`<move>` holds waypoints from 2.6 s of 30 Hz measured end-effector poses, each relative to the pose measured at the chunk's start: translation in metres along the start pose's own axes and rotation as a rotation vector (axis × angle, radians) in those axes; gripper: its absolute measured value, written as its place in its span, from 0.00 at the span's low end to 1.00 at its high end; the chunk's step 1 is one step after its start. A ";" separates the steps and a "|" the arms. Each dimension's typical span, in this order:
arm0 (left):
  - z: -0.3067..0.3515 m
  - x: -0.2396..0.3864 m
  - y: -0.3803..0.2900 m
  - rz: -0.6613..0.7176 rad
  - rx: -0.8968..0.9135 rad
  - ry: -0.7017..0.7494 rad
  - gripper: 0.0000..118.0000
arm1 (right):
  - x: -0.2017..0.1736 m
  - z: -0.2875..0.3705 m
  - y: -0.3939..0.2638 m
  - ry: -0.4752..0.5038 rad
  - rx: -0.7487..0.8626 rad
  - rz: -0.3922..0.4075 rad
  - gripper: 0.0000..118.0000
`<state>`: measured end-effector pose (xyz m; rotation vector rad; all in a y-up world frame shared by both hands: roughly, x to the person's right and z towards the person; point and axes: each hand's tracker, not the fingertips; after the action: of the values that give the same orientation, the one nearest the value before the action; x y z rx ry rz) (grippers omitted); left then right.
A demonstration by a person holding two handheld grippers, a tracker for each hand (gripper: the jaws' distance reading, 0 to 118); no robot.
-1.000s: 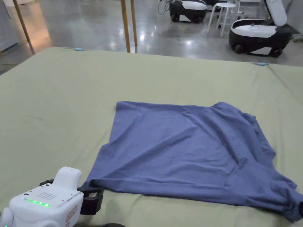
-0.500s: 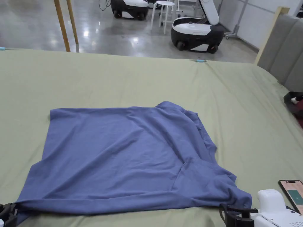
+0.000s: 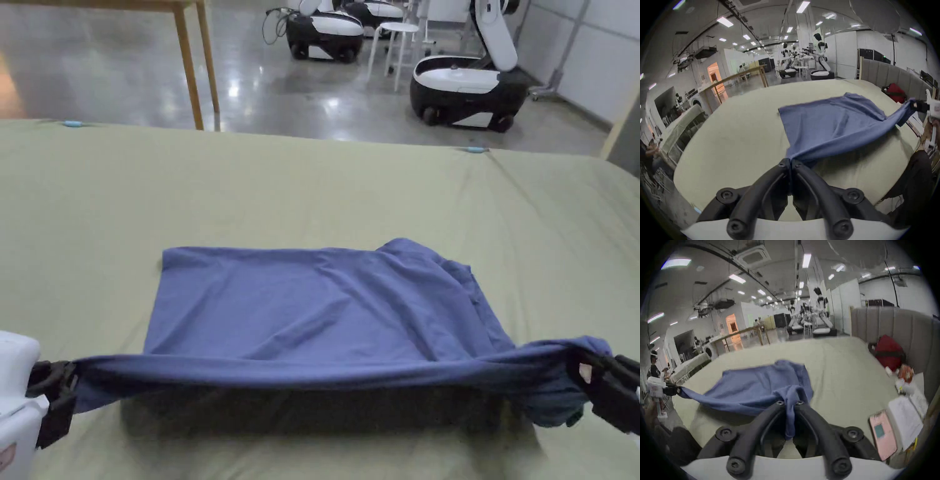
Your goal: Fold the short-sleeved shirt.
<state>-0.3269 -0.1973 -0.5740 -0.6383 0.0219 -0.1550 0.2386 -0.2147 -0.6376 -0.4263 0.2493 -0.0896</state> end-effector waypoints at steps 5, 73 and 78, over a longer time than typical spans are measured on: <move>-0.067 -0.016 0.060 -0.010 -0.008 0.016 0.00 | -0.012 -0.069 0.065 -0.015 -0.051 0.050 0.05; -0.160 0.032 0.002 0.092 -0.191 0.024 0.05 | 0.018 -0.188 -0.054 -0.160 -0.437 0.071 0.50; -0.150 0.027 0.006 0.098 -0.180 0.024 0.04 | 0.023 -0.156 -0.029 -0.155 -0.350 0.066 0.05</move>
<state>-0.3095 -0.2853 -0.6971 -0.8139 0.0915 -0.0660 0.2195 -0.3066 -0.7677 -0.7692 0.1251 0.0536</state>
